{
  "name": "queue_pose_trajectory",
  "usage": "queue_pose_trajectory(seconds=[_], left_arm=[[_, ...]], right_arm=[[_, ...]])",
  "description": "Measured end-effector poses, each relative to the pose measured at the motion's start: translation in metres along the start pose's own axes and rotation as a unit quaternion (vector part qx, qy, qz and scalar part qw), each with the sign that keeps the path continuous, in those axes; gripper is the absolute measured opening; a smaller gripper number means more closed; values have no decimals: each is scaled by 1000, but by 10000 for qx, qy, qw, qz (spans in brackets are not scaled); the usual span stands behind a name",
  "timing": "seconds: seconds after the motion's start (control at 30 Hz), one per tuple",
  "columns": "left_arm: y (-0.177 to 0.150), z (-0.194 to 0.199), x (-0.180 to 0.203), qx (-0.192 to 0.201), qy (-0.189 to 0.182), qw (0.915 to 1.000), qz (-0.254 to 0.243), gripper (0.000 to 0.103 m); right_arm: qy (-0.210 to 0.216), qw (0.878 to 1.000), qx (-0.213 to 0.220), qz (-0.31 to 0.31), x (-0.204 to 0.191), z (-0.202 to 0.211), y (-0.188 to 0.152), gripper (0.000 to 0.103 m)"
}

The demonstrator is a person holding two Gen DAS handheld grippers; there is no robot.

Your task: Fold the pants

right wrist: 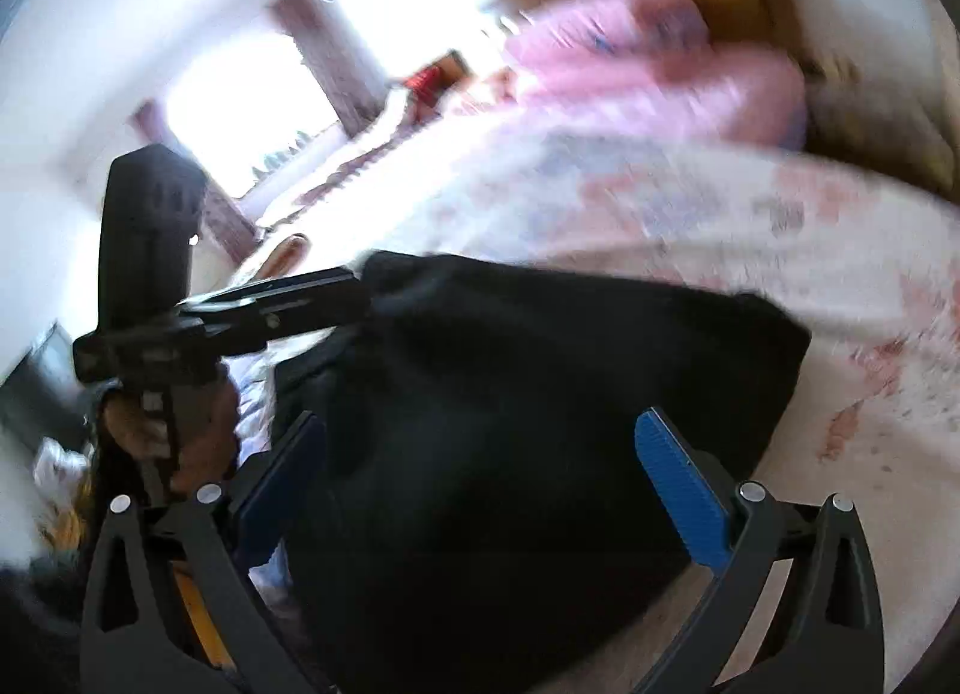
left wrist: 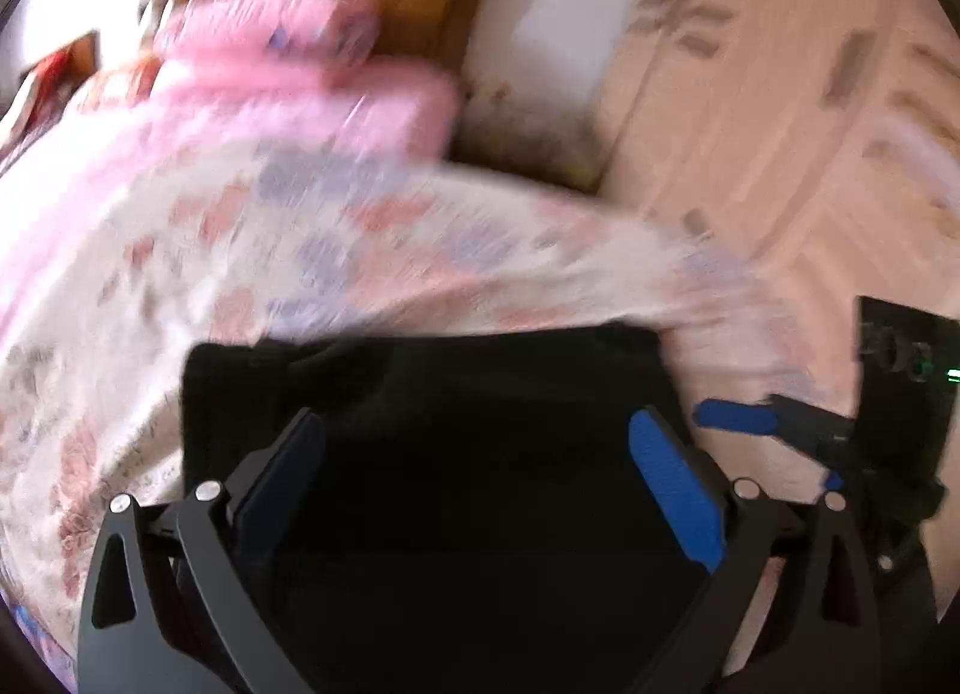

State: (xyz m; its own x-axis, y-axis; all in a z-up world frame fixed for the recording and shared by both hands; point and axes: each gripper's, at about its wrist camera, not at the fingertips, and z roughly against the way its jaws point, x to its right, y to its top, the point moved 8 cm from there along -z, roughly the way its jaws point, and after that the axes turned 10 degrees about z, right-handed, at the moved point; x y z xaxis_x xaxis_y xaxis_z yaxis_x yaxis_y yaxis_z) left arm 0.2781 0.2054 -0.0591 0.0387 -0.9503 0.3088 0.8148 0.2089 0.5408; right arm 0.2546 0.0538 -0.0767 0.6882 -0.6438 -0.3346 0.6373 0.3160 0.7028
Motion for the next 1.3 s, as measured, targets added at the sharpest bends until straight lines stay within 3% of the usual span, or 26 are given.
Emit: queue_pose_trajectory(seconds=[0.03,0.1,0.17,0.23,0.3,0.33,0.43,0.57,0.6,0.7,0.73,0.8,0.87,0.9,1.0,1.03,1.17,1.3], left_arm=[[1,-19,-12,-149,132,9997,125,101],[-3,-43,-30,-339,-54,9985,429,101],[-4,-28,-27,-137,-280,9985,459,101],[-6,-30,-28,-93,-238,9991,352,101],[-6,-30,-29,-73,-352,9985,425,101],[-4,-29,-31,-80,-419,9978,504,102],[1,-31,-34,-126,-663,9950,741,101],[4,-21,-36,33,-847,9922,915,100],[3,-12,-35,132,-889,9913,957,100],[-5,33,-35,739,-666,9913,863,101],[-11,46,-36,916,-530,9911,803,102],[-25,51,-37,864,-417,9929,705,102],[-38,38,-40,618,-177,9961,598,102],[-45,25,-48,481,228,9974,486,101],[-50,14,-58,501,944,9941,189,102],[-50,14,-60,493,1025,9933,194,102],[-54,34,-66,745,1016,9914,344,102],[-65,50,-68,1072,1199,9864,342,102]], right_arm=[[-289,9992,-273,-14,15,-17,-4,99],[-463,9979,-434,-113,38,-35,-6,98],[-421,9984,-174,-328,40,-27,5,99],[-297,9989,130,-352,35,-15,22,99],[23,9994,147,-323,24,-17,30,99],[141,9996,66,-236,19,-24,32,99],[-244,9979,-560,-211,43,-56,27,99],[-454,9976,-107,-504,44,-39,50,99],[-335,9977,97,-575,35,-26,56,99],[446,9970,371,-505,2,-7,59,99],[762,9959,272,-392,-13,-9,57,99],[1184,9926,-52,-277,-30,-24,51,99],[1040,9931,-505,-205,-31,-52,39,99],[821,9940,-680,-264,-23,-65,35,99],[660,9929,-617,-776,-11,-71,49,99],[583,9925,-495,-952,-8,-64,54,99],[1010,9883,268,-1112,-19,-21,58,99],[936,9896,480,-983,-33,3,33,99]])
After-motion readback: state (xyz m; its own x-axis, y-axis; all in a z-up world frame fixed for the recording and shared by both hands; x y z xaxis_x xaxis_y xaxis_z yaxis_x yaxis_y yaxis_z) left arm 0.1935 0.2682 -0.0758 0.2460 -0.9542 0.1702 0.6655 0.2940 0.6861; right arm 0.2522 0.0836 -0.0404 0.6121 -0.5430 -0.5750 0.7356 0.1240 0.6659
